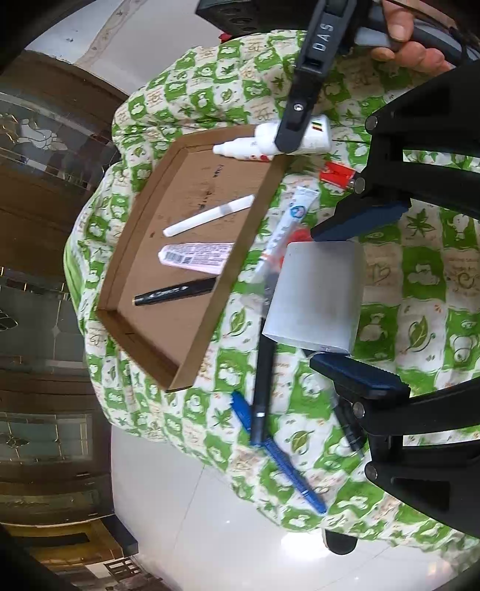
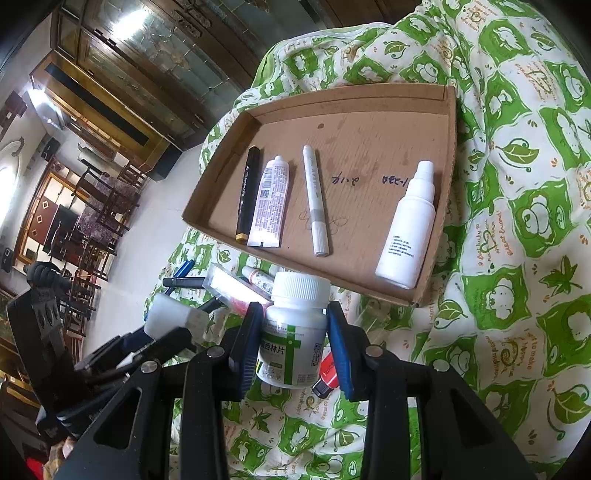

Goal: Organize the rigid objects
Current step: 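Lift the charger block with the left tool while the right tool lifts the pill bottle, then lower the charger block into the tray with the left tool while the right tool releases the bottle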

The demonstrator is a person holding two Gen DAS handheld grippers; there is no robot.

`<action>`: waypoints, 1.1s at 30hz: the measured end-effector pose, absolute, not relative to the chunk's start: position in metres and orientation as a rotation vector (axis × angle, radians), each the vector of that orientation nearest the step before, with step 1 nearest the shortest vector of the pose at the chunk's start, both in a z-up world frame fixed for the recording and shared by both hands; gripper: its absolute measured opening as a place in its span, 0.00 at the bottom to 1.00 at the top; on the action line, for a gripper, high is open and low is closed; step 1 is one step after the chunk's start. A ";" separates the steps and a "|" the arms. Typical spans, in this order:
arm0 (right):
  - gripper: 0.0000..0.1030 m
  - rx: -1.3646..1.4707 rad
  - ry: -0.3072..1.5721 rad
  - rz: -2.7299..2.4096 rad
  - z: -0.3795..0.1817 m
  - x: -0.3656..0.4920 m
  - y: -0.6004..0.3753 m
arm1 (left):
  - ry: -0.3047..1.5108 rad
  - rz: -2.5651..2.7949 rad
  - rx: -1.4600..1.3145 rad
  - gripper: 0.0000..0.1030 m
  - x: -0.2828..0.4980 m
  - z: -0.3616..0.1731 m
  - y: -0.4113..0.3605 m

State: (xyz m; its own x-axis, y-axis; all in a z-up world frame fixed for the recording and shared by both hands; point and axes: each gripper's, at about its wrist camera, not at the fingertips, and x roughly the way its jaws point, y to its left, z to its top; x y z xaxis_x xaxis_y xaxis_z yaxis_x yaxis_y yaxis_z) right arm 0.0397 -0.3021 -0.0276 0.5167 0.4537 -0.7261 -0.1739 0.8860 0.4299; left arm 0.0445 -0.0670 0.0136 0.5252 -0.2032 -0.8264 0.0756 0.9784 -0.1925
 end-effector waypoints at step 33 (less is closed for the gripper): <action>0.33 0.376 0.911 0.348 -0.013 0.057 -0.325 | 0.971 -0.169 -0.071 0.64 0.138 0.046 -0.075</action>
